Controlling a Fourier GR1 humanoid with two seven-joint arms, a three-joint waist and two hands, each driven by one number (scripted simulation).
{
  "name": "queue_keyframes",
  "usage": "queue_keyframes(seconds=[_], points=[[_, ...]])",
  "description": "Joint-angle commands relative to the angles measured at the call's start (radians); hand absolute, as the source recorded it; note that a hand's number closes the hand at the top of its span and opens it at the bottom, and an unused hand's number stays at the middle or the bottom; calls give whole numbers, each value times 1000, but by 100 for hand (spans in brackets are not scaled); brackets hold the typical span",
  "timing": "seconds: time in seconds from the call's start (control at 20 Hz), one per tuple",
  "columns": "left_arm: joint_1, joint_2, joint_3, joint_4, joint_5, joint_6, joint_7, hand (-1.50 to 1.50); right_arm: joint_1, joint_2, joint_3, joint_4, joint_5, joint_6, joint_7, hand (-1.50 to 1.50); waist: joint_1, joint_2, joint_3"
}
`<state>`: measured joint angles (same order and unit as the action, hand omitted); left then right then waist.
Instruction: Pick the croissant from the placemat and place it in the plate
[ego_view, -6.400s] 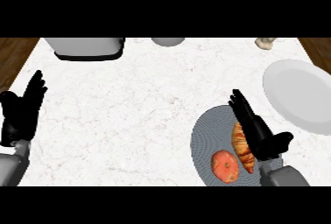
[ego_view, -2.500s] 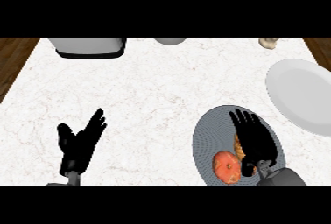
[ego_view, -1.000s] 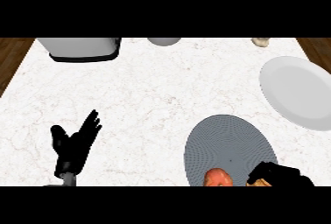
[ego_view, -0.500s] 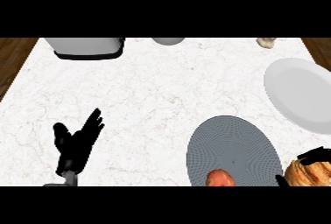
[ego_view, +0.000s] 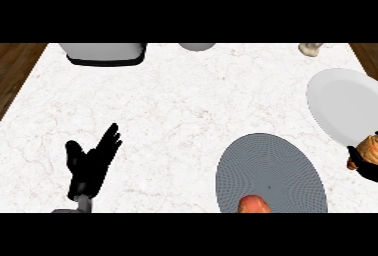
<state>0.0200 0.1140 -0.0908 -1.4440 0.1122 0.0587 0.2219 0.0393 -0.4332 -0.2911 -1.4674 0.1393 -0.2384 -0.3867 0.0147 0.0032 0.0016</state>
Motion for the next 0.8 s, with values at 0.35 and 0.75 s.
queue_keyframes(seconds=[0.35, 0.75], points=[[-46, 15, 37, 48, 28, -42, 1, 0, -499, -175, -146, 822, 3, 12, -293, 150, 20, 7, 1], [-24, -34, -42, 20, -24, -23, -11, 0, -646, -289, -113, 1114, 97, 16, -204, 150, 62, 21, 3]])
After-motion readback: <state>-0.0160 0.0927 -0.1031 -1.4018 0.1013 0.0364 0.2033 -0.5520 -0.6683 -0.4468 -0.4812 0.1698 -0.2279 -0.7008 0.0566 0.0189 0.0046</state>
